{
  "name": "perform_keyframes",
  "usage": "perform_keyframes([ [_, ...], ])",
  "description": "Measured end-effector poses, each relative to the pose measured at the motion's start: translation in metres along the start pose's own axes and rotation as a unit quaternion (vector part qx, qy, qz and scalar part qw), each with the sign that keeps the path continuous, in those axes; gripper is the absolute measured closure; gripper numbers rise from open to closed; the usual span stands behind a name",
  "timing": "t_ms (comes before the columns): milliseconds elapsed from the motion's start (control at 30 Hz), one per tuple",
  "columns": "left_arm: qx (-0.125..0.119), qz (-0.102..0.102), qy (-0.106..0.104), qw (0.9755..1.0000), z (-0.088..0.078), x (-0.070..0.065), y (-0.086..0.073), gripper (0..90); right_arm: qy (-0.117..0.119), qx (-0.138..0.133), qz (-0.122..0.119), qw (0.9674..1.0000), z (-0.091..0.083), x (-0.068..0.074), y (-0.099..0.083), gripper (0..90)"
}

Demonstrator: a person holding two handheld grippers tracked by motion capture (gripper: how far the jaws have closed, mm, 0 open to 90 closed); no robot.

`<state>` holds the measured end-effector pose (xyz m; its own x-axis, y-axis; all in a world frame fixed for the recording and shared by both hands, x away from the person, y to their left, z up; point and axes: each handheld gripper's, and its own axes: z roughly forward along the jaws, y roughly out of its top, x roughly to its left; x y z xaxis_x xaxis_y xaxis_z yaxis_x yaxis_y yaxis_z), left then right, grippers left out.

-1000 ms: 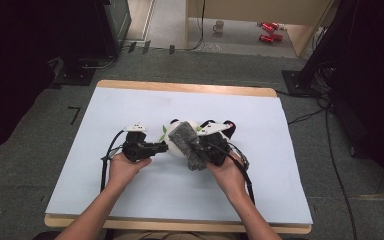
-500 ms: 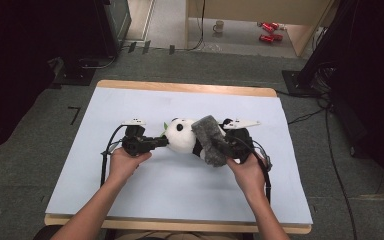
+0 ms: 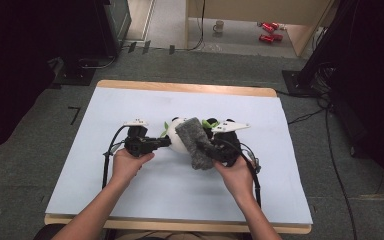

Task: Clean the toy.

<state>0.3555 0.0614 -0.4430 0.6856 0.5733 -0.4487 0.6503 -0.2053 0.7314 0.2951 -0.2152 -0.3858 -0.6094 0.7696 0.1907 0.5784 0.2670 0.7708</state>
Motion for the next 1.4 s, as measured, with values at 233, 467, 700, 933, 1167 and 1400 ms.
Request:
perform_keyframes([
  [233,0.003,0.003,0.007,1.0,-0.004,-0.011,-0.006,85.1,0.019,0.013,-0.009,0.9997,0.021,0.014,0.004,77.6],
  [467,0.014,-0.003,0.02,0.9997,-0.005,-0.01,-0.011,85.1,0.03,0.025,-0.001,0.9992,0.035,0.007,0.003,77.2],
  [700,0.012,-0.005,0.014,0.9998,-0.008,-0.002,-0.009,85.1,0.014,0.037,0.004,0.9992,0.027,-0.012,-0.003,77.4],
  [933,0.013,-0.006,0.006,0.9999,-0.007,0.006,-0.004,85.1,-0.003,0.042,0.002,0.9991,0.013,-0.019,-0.006,77.7],
  [1167,0.02,-0.019,-0.001,0.9996,-0.004,0.017,0.0,85.1,-0.006,0.049,0.006,0.9988,-0.002,-0.026,-0.009,77.8],
  [1400,0.016,-0.014,-0.008,0.9997,-0.003,0.018,0.003,85.0,-0.007,0.036,0.014,0.9992,-0.025,-0.042,-0.013,77.8],
])
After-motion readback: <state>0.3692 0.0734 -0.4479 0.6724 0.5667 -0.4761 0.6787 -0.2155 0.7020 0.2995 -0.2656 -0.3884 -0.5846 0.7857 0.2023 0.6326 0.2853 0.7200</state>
